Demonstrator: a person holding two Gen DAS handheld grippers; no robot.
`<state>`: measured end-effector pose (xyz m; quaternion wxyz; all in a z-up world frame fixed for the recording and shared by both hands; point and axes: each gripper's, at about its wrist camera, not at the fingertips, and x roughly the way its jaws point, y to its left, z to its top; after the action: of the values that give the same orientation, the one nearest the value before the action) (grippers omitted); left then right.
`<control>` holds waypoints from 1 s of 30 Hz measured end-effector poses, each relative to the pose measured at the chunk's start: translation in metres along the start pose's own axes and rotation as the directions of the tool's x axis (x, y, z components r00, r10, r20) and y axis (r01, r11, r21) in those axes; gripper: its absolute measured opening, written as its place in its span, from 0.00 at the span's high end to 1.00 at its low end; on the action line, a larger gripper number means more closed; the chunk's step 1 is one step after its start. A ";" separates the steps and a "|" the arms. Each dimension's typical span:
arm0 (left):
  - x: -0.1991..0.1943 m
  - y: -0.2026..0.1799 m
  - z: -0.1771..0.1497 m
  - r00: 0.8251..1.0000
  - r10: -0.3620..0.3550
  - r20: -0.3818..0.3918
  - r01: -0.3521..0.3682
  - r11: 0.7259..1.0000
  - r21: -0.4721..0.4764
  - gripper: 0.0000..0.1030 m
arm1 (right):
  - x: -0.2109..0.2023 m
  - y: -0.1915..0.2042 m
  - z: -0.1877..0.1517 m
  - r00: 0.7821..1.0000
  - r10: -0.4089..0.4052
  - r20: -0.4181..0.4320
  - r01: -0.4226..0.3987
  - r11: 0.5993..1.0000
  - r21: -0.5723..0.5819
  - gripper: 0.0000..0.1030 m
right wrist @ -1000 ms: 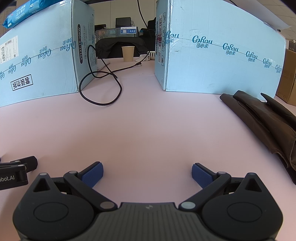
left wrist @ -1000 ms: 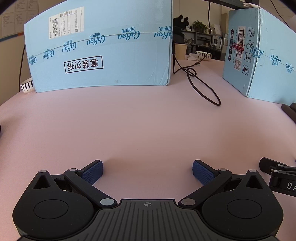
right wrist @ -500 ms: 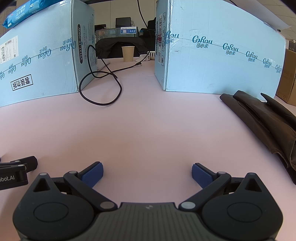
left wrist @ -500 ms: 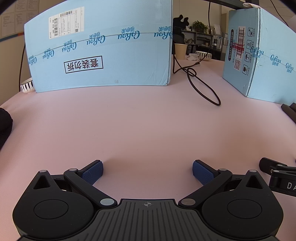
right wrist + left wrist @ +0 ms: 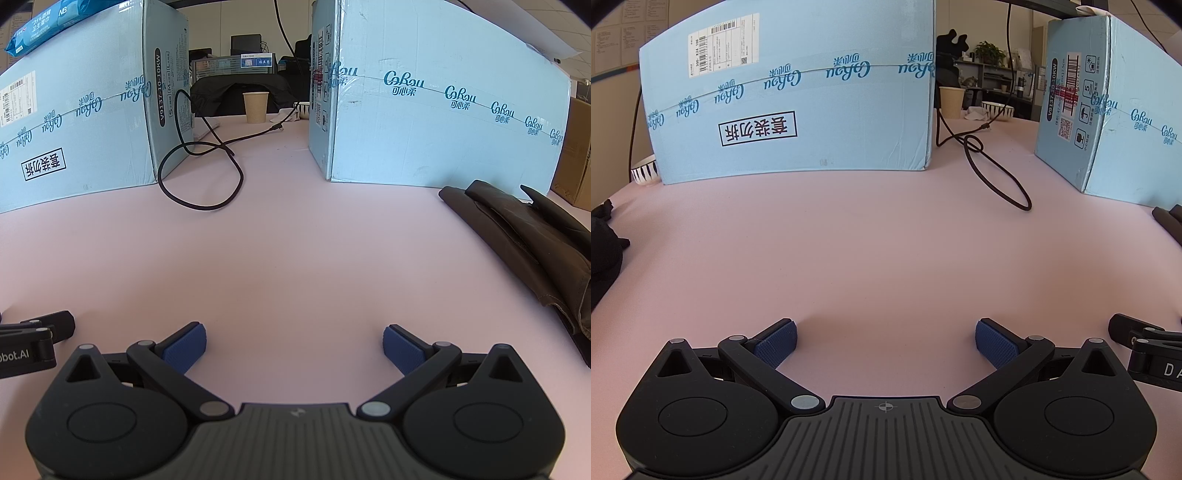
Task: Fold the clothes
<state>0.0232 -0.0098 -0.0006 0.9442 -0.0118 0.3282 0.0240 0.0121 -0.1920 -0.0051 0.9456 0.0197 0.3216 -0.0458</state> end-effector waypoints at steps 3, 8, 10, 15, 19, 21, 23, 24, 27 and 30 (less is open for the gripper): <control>0.000 0.000 0.000 1.000 0.000 0.000 0.000 1.000 0.000 0.00 | 0.000 0.000 0.000 1.000 0.000 0.000 0.000 1.000 0.000 0.00; 0.001 0.000 0.000 1.000 0.001 0.000 -0.001 1.000 0.001 0.00 | 0.000 0.000 0.000 1.000 0.000 0.000 0.000 1.000 0.000 0.00; 0.001 0.000 0.000 1.000 0.001 0.000 -0.001 1.000 0.001 0.00 | 0.000 0.000 0.000 1.000 -0.001 0.000 0.001 1.000 0.000 0.00; 0.001 0.000 0.000 1.000 0.001 0.000 -0.001 1.000 0.001 0.00 | 0.000 0.000 0.000 1.000 0.000 0.000 0.000 1.000 0.000 0.00; 0.001 0.000 0.000 1.000 0.000 0.000 0.000 1.000 0.000 0.00 | 0.000 0.000 0.000 1.000 0.000 0.000 0.000 1.000 0.000 0.00; 0.001 0.000 0.001 1.000 0.001 0.000 -0.001 1.000 0.002 0.00 | 0.000 0.000 0.000 1.000 0.000 0.000 0.000 1.000 0.000 0.00; 0.001 0.001 0.001 1.000 0.000 0.000 0.000 1.000 0.001 0.00 | 0.000 0.000 0.000 1.000 0.000 0.000 0.000 1.000 0.000 0.00; 0.001 0.001 0.001 1.000 -0.001 0.000 0.001 1.000 -0.001 0.00 | 0.000 0.000 0.000 1.000 0.000 0.000 0.000 1.000 0.000 0.00; 0.001 0.001 0.000 1.000 -0.001 0.001 0.001 1.000 -0.001 0.00 | 0.000 0.000 0.000 1.000 -0.001 0.000 0.001 1.000 0.000 0.00; 0.000 0.003 0.000 1.000 -0.011 0.004 0.011 1.000 -0.013 0.00 | 0.000 0.000 0.000 1.000 0.000 0.000 0.000 1.000 0.000 0.00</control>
<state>0.0230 -0.0065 -0.0006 0.9449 -0.0198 0.3262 0.0210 0.0119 -0.1920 -0.0049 0.9455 0.0195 0.3217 -0.0460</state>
